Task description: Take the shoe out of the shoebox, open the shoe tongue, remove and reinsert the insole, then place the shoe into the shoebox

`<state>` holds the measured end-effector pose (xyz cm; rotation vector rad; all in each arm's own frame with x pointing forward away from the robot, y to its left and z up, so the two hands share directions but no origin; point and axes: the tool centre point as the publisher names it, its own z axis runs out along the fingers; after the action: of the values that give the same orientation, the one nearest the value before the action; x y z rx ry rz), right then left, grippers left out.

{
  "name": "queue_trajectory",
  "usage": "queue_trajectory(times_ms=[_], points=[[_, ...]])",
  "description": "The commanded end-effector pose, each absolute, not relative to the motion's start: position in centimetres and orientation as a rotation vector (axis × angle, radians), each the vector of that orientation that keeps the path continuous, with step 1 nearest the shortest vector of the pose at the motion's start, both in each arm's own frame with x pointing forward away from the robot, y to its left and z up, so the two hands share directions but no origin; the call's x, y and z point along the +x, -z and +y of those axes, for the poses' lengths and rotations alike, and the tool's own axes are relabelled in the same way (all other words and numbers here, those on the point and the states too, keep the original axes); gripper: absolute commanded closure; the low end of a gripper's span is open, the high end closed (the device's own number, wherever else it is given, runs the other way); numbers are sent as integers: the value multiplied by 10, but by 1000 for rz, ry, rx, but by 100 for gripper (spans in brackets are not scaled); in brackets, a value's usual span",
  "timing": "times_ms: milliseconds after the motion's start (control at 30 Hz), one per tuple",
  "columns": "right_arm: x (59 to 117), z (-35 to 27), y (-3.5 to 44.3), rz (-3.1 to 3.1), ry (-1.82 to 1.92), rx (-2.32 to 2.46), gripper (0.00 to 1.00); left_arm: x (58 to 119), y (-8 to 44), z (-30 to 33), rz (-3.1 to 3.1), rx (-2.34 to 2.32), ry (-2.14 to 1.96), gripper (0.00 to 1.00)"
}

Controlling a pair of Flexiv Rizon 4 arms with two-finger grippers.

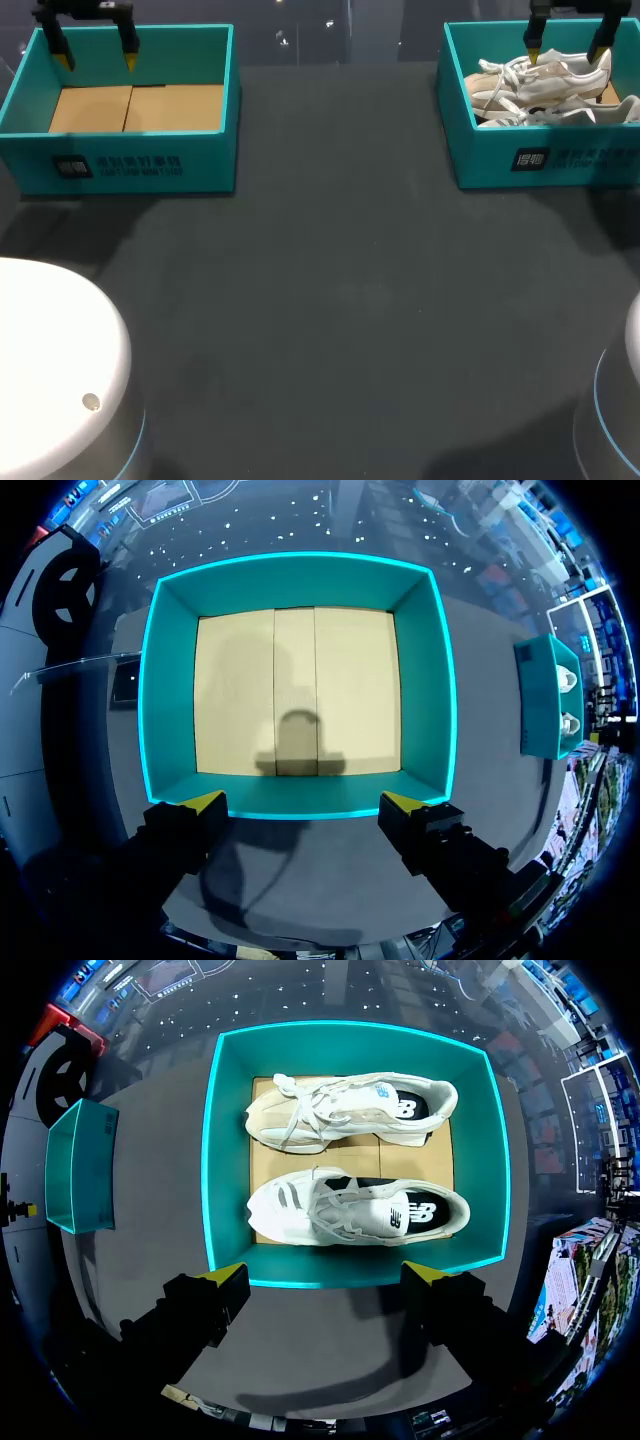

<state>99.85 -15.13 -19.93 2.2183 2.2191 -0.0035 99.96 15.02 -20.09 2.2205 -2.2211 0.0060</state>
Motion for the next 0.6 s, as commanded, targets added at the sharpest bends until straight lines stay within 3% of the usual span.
queue_trajectory(times_ms=[33,600], points=[[999,-151,199,2219,4,2218,0,1000,201,150,-2221,2221,-4,0],[999,-151,200,2209,25,2205,0,1000,201,150,-2221,2221,-4,0]])
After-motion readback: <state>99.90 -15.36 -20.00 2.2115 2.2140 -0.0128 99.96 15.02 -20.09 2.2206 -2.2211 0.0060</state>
